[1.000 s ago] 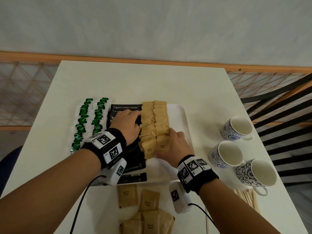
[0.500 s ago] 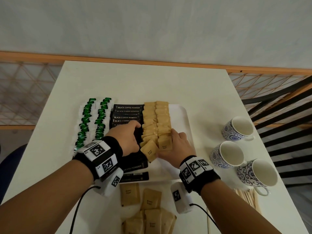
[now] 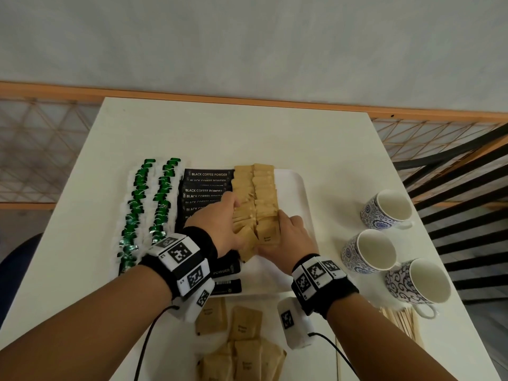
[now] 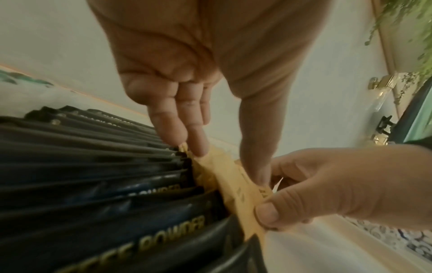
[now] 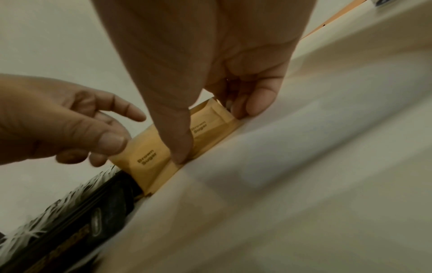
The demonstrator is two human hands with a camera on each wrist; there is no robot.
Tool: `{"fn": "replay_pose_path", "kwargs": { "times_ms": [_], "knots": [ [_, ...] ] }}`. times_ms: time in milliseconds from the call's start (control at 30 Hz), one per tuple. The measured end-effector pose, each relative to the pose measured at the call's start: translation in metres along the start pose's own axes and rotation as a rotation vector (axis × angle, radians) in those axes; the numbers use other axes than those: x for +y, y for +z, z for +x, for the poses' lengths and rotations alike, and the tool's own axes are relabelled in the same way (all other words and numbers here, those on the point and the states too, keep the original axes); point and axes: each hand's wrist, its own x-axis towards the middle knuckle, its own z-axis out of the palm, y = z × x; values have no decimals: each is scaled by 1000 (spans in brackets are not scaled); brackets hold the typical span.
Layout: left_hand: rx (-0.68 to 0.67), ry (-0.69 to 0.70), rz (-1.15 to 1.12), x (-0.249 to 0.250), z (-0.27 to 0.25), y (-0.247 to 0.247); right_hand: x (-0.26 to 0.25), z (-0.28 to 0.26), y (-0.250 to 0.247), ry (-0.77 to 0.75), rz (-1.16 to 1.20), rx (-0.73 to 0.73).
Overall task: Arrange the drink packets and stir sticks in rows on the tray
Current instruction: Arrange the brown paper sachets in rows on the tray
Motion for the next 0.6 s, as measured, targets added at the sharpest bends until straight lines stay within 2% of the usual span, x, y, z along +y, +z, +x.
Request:
{"fn": "replay_pose_path", "kwargs": {
  "times_ms": [133,400,600],
  "knots": [
    [-26,-33,190,-5,-3,3,1,1,1,-6,-3,-4],
    [83,18,-20,-2,1,5,1,1,1,4,-6,-5],
    [46,-7,-41,-5,4,9,0,0,2,-3,-19,-7]
  ]
}}
